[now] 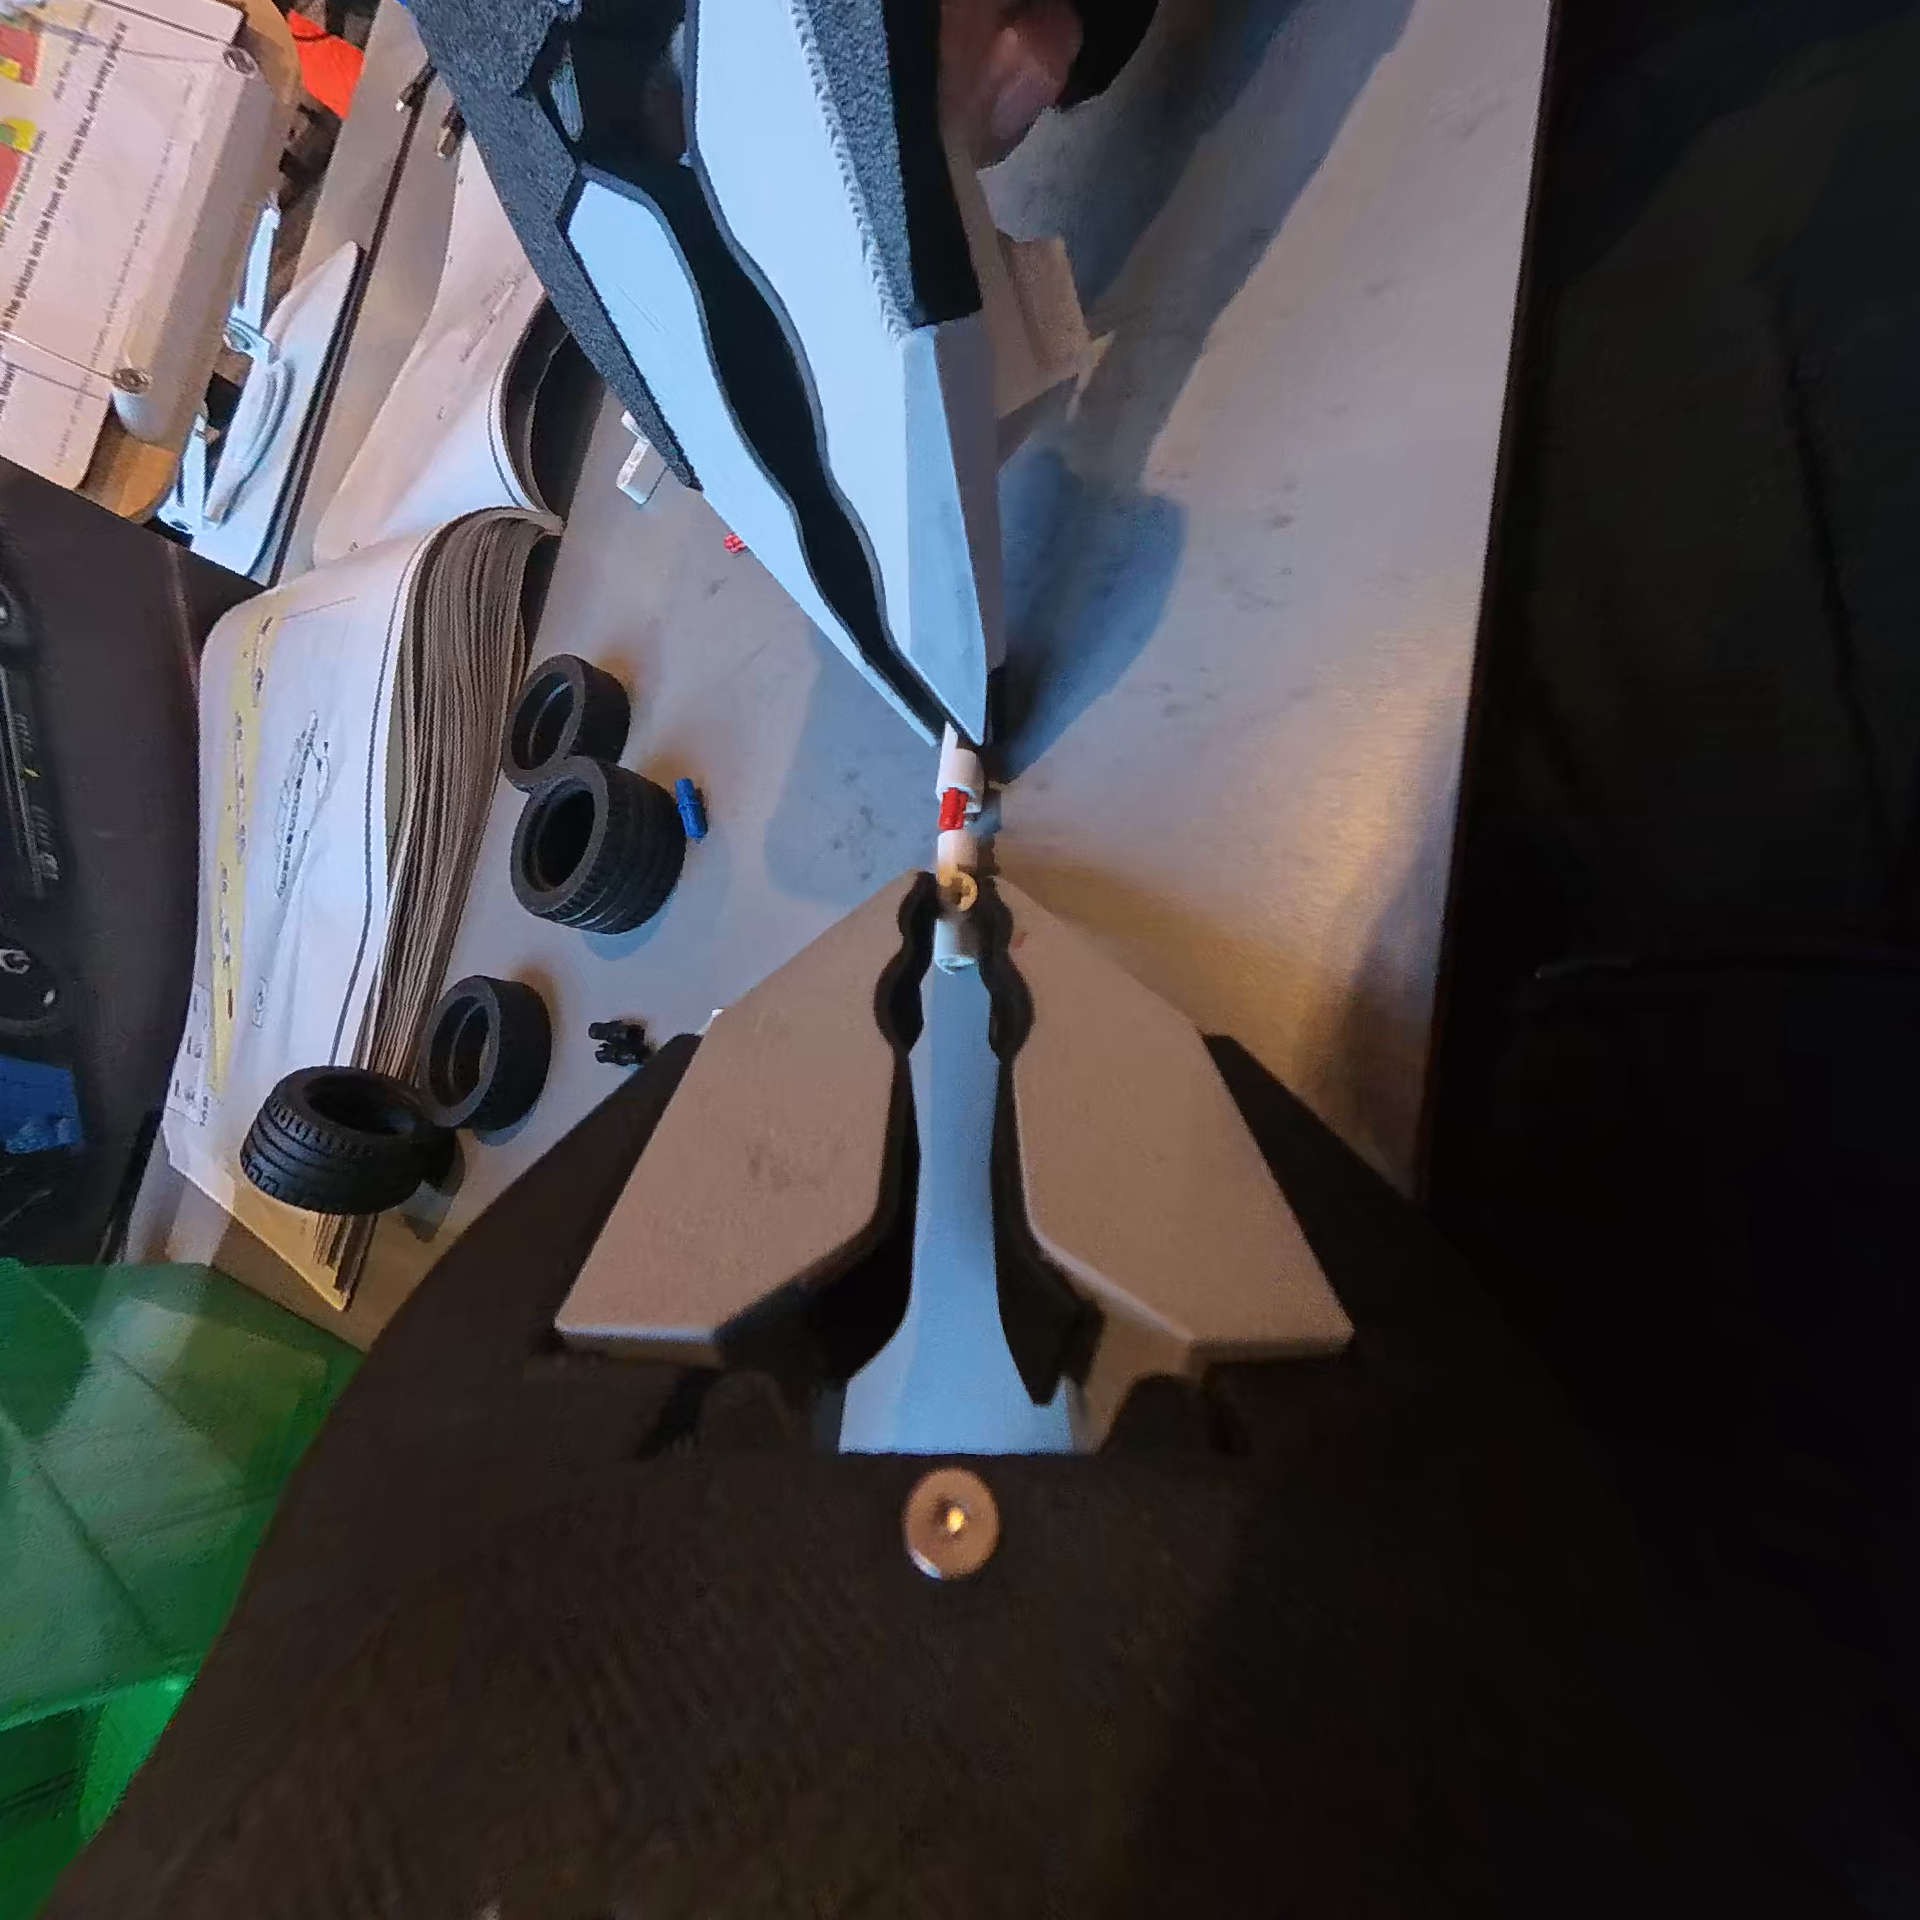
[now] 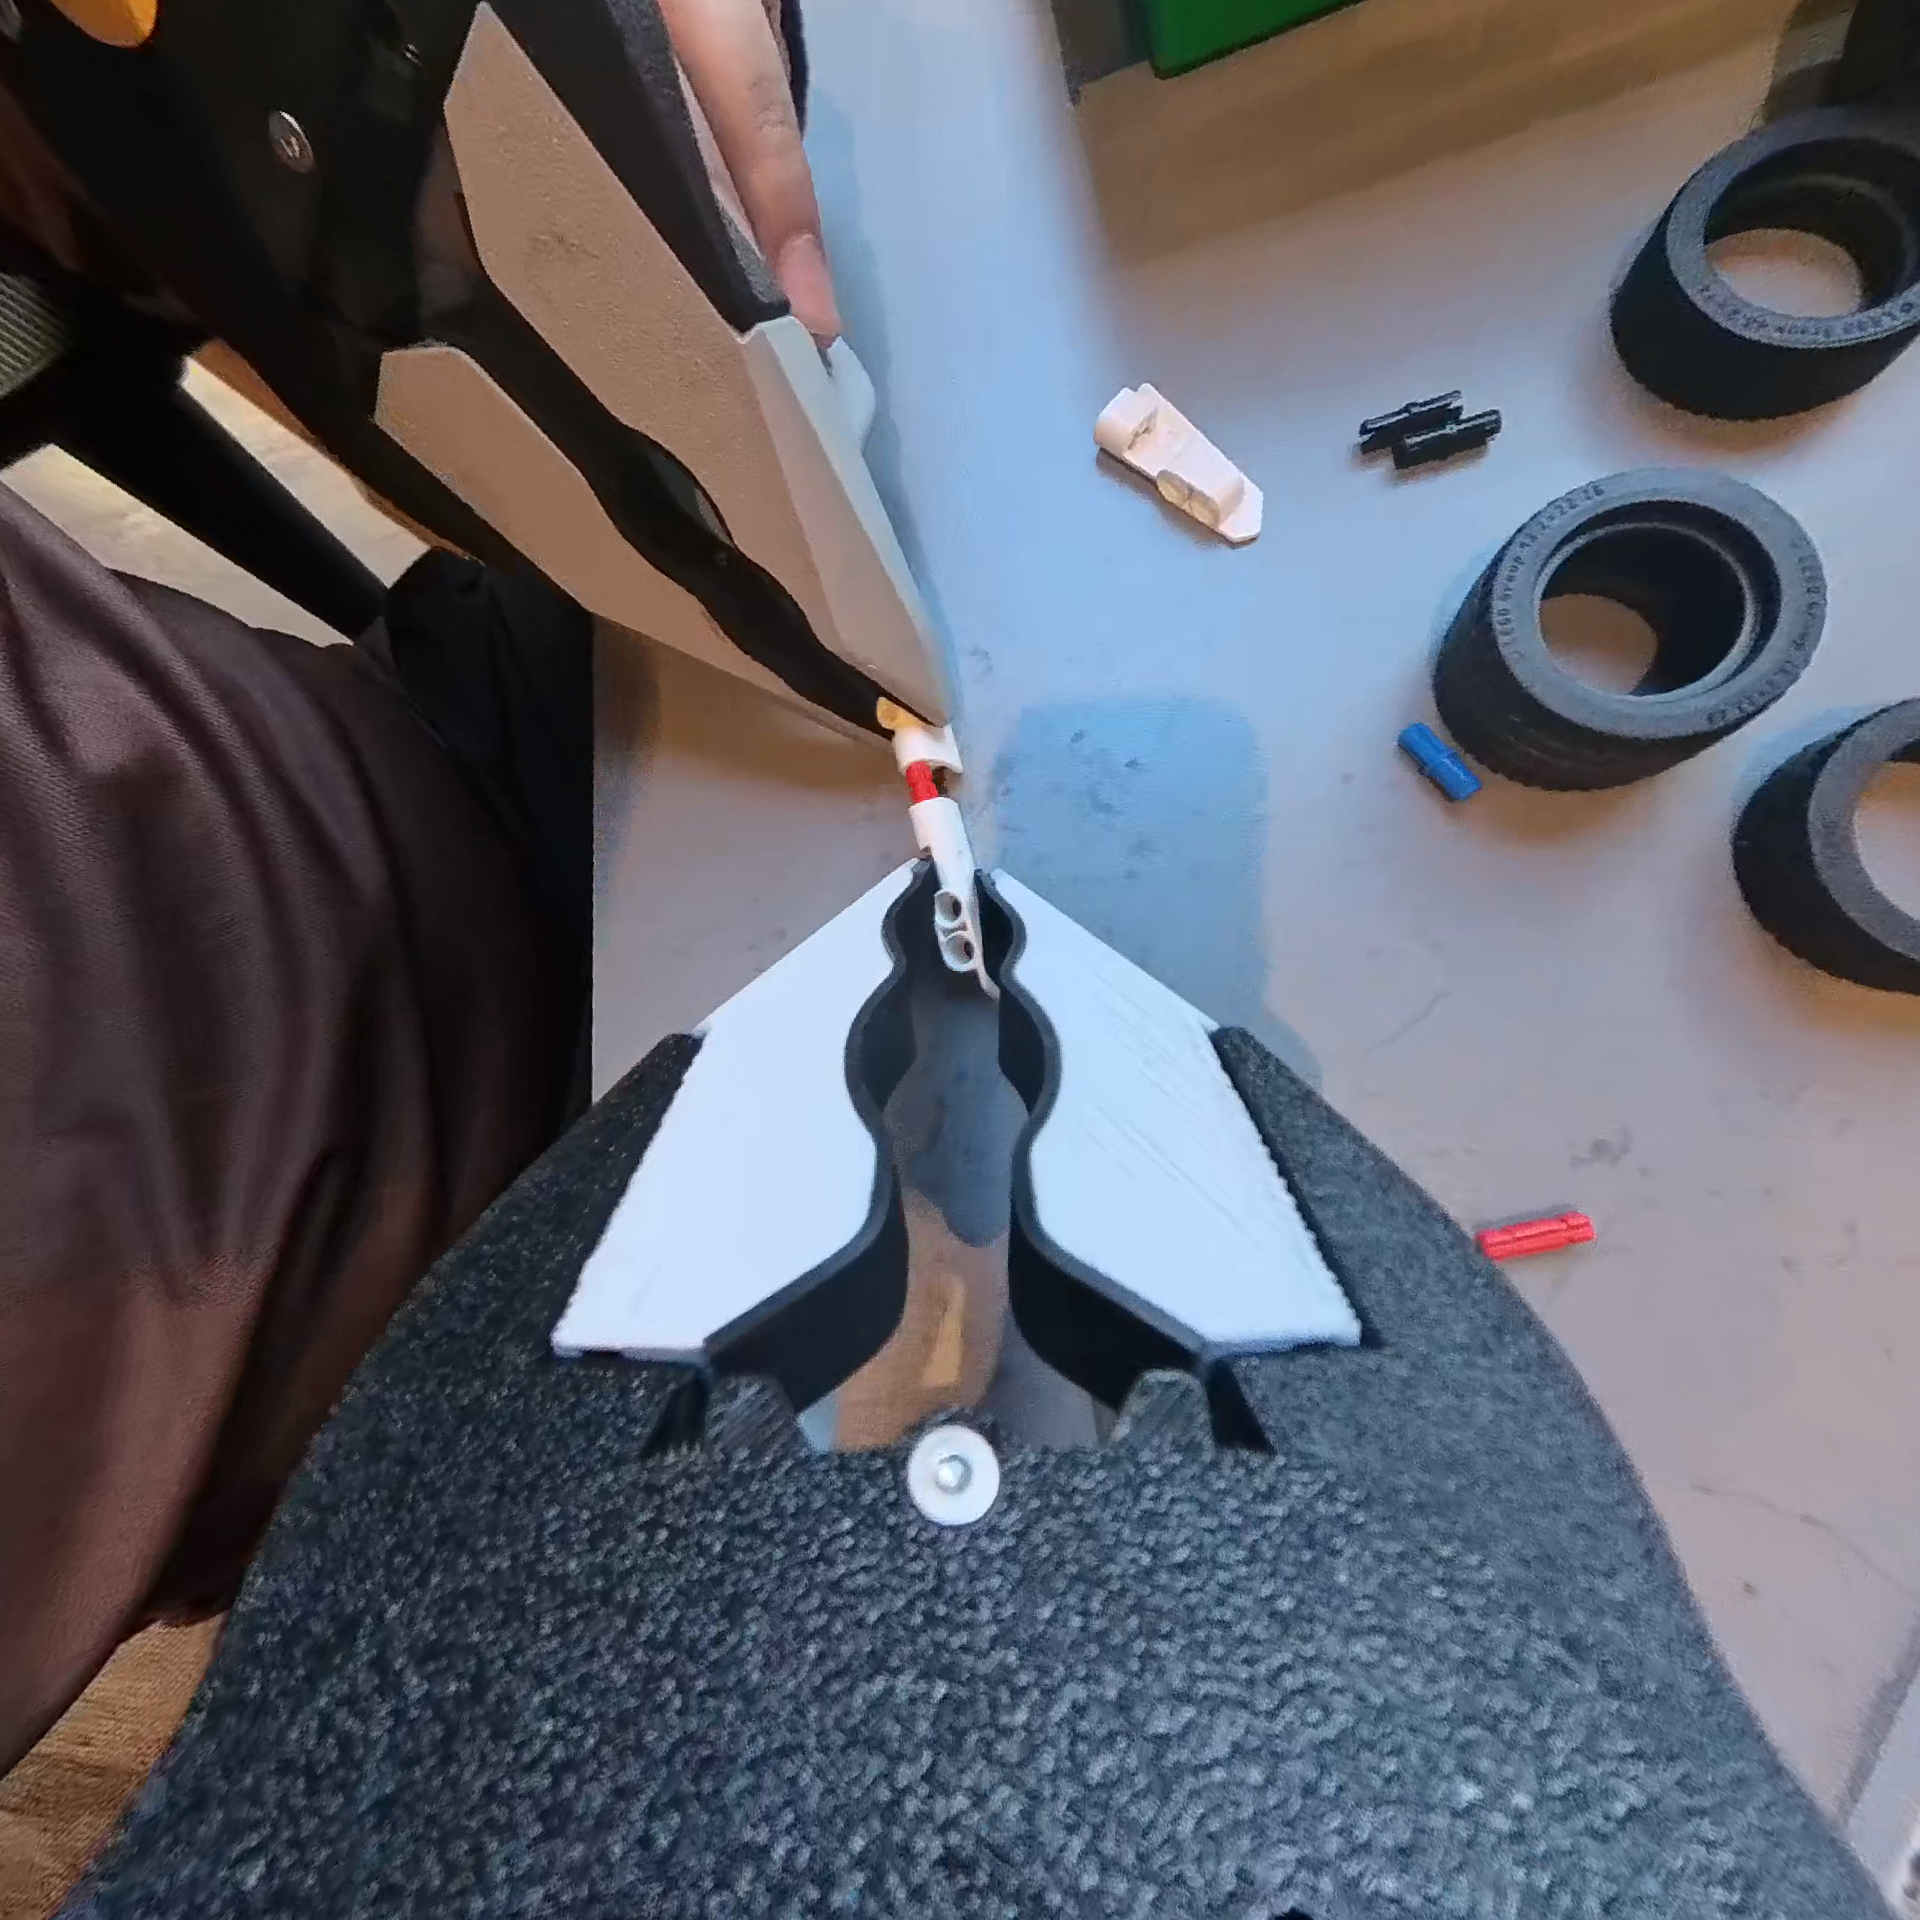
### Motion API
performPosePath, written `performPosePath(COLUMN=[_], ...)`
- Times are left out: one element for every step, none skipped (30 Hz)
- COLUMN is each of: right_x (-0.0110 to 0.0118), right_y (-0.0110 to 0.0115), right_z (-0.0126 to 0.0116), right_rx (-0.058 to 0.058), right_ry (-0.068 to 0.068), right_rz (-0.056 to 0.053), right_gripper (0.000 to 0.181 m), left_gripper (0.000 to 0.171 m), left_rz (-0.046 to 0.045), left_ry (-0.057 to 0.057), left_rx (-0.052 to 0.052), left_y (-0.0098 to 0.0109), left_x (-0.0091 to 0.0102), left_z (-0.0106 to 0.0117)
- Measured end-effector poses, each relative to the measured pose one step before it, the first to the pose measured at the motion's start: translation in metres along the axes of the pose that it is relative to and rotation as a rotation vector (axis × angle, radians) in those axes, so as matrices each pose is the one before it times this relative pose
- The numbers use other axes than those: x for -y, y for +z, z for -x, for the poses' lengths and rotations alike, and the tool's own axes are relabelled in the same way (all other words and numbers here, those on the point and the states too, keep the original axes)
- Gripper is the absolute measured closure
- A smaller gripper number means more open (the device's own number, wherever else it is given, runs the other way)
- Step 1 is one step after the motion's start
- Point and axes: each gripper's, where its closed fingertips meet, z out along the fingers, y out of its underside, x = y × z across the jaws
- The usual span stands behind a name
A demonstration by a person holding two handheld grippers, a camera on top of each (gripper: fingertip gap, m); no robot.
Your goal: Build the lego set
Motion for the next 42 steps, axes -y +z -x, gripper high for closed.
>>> performPosePath(right_x=[-0.00011,-0.00016,-0.00016,-0.00013,0.00003,0.00013,0.00008,0.00005,-0.00005,-0.00001,-0.00014,-0.00025,-0.00021,-0.00019,-0.00001,-0.00005,0.00001,0.00005,0.00015,0.00027,0.00039,0.00039,0.00051,0.00044,0.00026,0.00004,0.00015,-0.00006,-0.00014,-0.00003,-0.00019,-0.00002,-0.00023,-0.00001,-0.00007,-0.00004,-0.00010,-0.00012,-0.00016,-0.00009,-0.00005,0.00001], right_y=[-0.00012,0.00000,0.00003,0.00002,0.00004,0.00009,0.00005,0.00003,0.00007,-0.00005,-0.00002,-0.00017,-0.00024,-0.00022,-0.00021,-0.00026,-0.00008,-0.00002,0.00016,0.00040,0.00034,0.00047,0.00046,0.00045,0.00034,0.00005,0.00008,0.00004,-0.00004,-0.00012,0.00000,-0.00014,-0.00008,-0.00003,-0.00008,-0.00005,-0.00007,-0.00020,-0.00013,-0.00011,-0.00008,0.00000], right_z=[0.00008,0.00025,0.00038,0.00024,-0.00004,-0.00003,0.00002,-0.00003,-0.00001,0.00007,0.00002,-0.00001,-0.00007,-0.00030,-0.00091,-0.00137,-0.00104,-0.00039,-0.00019,-0.00030,-0.00042,-0.00046,-0.00052,-0.00044,-0.00046,-0.00064,-0.00035,0.00003,0.00006,-0.00006,-0.00009,-0.00001,0.00006,0.00023,0.00022,0.00020,0.00026,0.00015,0.00016,0.00003,0.00005,0.00001], right_rx=[0.0019,0.0004,-0.0007,-0.0018,-0.0023,-0.0021,-0.0021,-0.0024,-0.0021,-0.0012,-0.0013,-0.0026,-0.0041,-0.0068,-0.0119,-0.0167,-0.0156,-0.0120,-0.0129,-0.0140,-0.0146,-0.0147,-0.0127,-0.0099,-0.0074,-0.0069,-0.0046,-0.0028,-0.0032,-0.0035,-0.0032,-0.0026,-0.0018,0.0005,0.0011,-0.0002,0.0006,0.0021,0.0021,0.0021,0.0015,0.0001], right_ry=[0.0057,0.0007,-0.0018,0.0004,0.0022,0.0027,0.0017,-0.0001,-0.0010,-0.0009,-0.0028,-0.0053,-0.0063,-0.0073,-0.0109,-0.0143,-0.0120,-0.0084,-0.0084,-0.0089,-0.0096,-0.0094,-0.0081,-0.0063,-0.0040,-0.0032,-0.0026,-0.0025,-0.0029,-0.0029,-0.0029,-0.0030,-0.0021,-0.0007,-0.0008,-0.0016,-0.0004,0.0023,0.0035,0.0027,0.0012,-0.0001], right_rz=[0.0005,0.0017,0.0021,0.0021,0.0020,0.0017,0.0011,0.0004,0.0001,0.0000,-0.0004,-0.0009,-0.0014,-0.0023,-0.0039,-0.0052,-0.0044,-0.0030,-0.0017,0.0012,0.0042,0.0050,0.0048,0.0046,0.0040,0.0024,0.0013,0.0014,0.0012,0.0006,0.0005,0.0002,-0.0003,-0.0005,-0.0003,-0.0003,0.0002,0.0007,0.0003,-0.0006,-0.0006,0.0000], right_gripper=[0.173,0.173,0.173,0.173,0.173,0.173,0.173,0.173,0.173,0.173,0.173,0.173,0.173,0.173,0.173,0.173,0.173,0.173,0.173,0.173,0.173,0.173,0.173,0.173,0.173,0.173,0.173,0.173,0.173,0.173,0.173,0.173,0.173,0.173,0.173,0.173,0.173,0.173,0.173,0.173,0.173,0.173], left_gripper=[0.167,0.166,0.167,0.167,0.167,0.167,0.167,0.167,0.167,0.167,0.167,0.167,0.167,0.167,0.167,0.167,0.167,0.167,0.167,0.167,0.167,0.167,0.167,0.167,0.167,0.167,0.167,0.166,0.166,0.166,0.166,0.166,0.166,0.166,0.166,0.166,0.166,0.166,0.166,0.166,0.166,0.166], left_rz=[-0.00160,0.00025,0.00053,0.00214,-0.00140,-0.00355,-0.00510,-0.00271,-0.00097,0.00071,0.00365,0.00056,-0.00169,-0.00203,-0.00424,-0.00210,0.00175,0.00418,0.00494,0.00287,0.00096,-0.00215,-0.00340,0.00035,-0.00056,-0.00250,-0.00009,-0.00126,0.00001,0.00152,0.00215,0.00156,0.00197,0.00180,0.00234,0.00169,0.00003,-0.00081,0.00095,0.00200,0.00019,0.00022], left_ry=[0.0084,0.0100,0.0089,0.0068,0.0068,0.0061,0.0071,0.0063,0.0063,0.0076,0.0045,0.0017,0.0009,-0.0027,-0.0039,-0.0058,-0.0082,-0.0098,-0.0092,-0.0060,-0.0023,0.0012,0.0028,0.0016,0.0000,-0.0005,-0.0011,-0.0005,0.0002,0.0009,0.0008,0.0003,-0.0004,-0.0008,-0.0010,-0.0008,0.0002,0.0007,0.0004,0.0002,0.0000,-0.0005], left_rx=[0.0013,0.0025,0.0085,0.0081,0.0049,0.0063,0.0041,0.0055,0.0067,0.0031,0.0013,0.0035,-0.0013,0.0004,-0.0019,-0.0028,-0.0017,0.0010,-0.0005,0.0010,0.0014,-0.0003,0.0014,0.0026,-0.0002,-0.0039,-0.0025,-0.0041,-0.0022,-0.0024,-0.0014,-0.0026,-0.0025,-0.0005,0.0000,0.0003,0.0017,0.0022,-0.0006,-0.0010,0.0002,-0.0004], left_y=[0.00006,0.00035,0.00018,0.00026,-0.00021,-0.00037,-0.00054,-0.00028,-0.00010,0.00014,0.00041,0.00007,-0.00010,-0.00019,-0.00031,-0.00020,0.00020,0.00043,0.00053,0.00040,0.00011,-0.00023,-0.00039,-0.00020,-0.00019,-0.00012,-0.00004,-0.00006,0.00007,0.00019,0.00028,0.00025,0.00025,0.00026,0.00021,0.00018,-0.00003,-0.00002,0.00008,0.00023,0.00013,-0.00008], left_x=[0.00013,-0.00020,-0.00025,-0.00053,0.00001,0.00028,0.00062,0.00030,0.00010,-0.00008,-0.00046,-0.00005,0.00023,0.00025,0.00048,0.00029,-0.00031,-0.00056,-0.00060,-0.00035,-0.00013,0.00030,0.00044,-0.00006,0.00000,0.00026,0.00002,0.00013,-0.00004,-0.00012,-0.00024,-0.00024,-0.00021,-0.00018,-0.00033,-0.00020,-0.00010,0.00015,-0.00009,-0.00023,-0.00005,-0.00004], left_z=[-0.00049,-0.00023,0.00077,0.00068,0.00016,0.00022,-0.00025,-0.00002,0.00023,-0.00022,-0.00028,0.00019,-0.00015,0.00026,0.00017,0.00023,0.00055,0.00112,0.00088,0.00076,0.00036,-0.00015,-0.00018,0.00014,0.00000,-0.00043,-0.00014,-0.00053,-0.00019,-0.00042,-0.00030,-0.00032,-0.00024,0.00001,0.00013,0.00007,0.00015,0.00024,-0.00012,-0.00017,0.00001,0.00004])
